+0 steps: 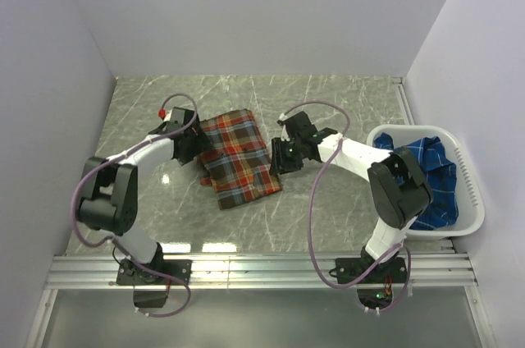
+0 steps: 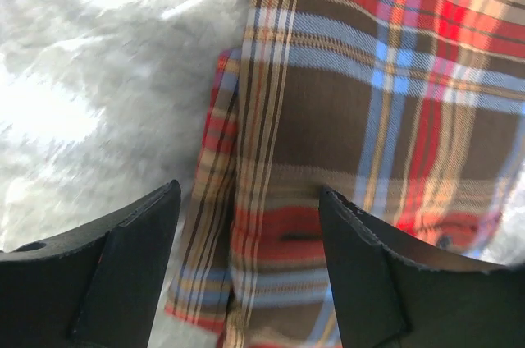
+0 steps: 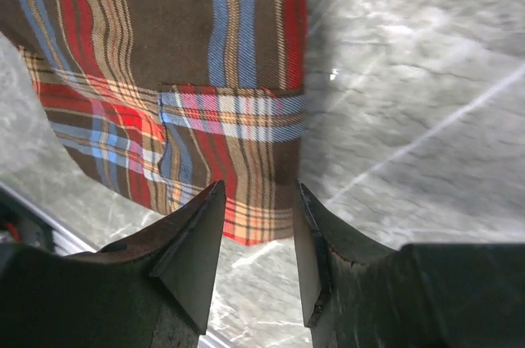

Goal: Fold and stack the long sleeve shirts
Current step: Fold the shirt

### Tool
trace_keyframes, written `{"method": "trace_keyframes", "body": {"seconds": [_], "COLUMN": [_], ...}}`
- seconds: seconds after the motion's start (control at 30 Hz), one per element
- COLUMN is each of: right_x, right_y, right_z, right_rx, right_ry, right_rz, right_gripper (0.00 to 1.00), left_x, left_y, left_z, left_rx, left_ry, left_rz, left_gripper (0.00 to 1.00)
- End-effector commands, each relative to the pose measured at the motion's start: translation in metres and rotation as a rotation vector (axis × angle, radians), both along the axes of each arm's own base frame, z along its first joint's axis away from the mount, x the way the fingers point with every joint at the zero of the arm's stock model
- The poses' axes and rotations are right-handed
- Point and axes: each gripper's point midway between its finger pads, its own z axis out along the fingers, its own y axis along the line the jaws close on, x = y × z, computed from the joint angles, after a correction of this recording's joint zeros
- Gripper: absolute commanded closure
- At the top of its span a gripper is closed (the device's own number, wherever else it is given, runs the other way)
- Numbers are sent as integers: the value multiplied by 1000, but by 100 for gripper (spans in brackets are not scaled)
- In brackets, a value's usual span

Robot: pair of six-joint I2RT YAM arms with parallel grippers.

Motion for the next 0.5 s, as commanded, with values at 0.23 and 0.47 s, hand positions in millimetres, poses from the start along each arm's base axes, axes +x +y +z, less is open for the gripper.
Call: {"method": "trace_keyframes", "body": {"seconds": [0.23, 0.47], "right_x": [-50, -91], "right_y": [53, 170], "right_z": [-25, 11], "right_rx": [34, 187], "right_ry": [135, 119], "right_rz": [184, 423], "right_gripper": [60, 64], "left_x": [72, 148], "left_y": [-15, -37], "left_z": [-25, -12], "left_rx": [78, 156], "left_ry": [10, -106], "left_rz": [-63, -283], "left_gripper": [30, 29]}}
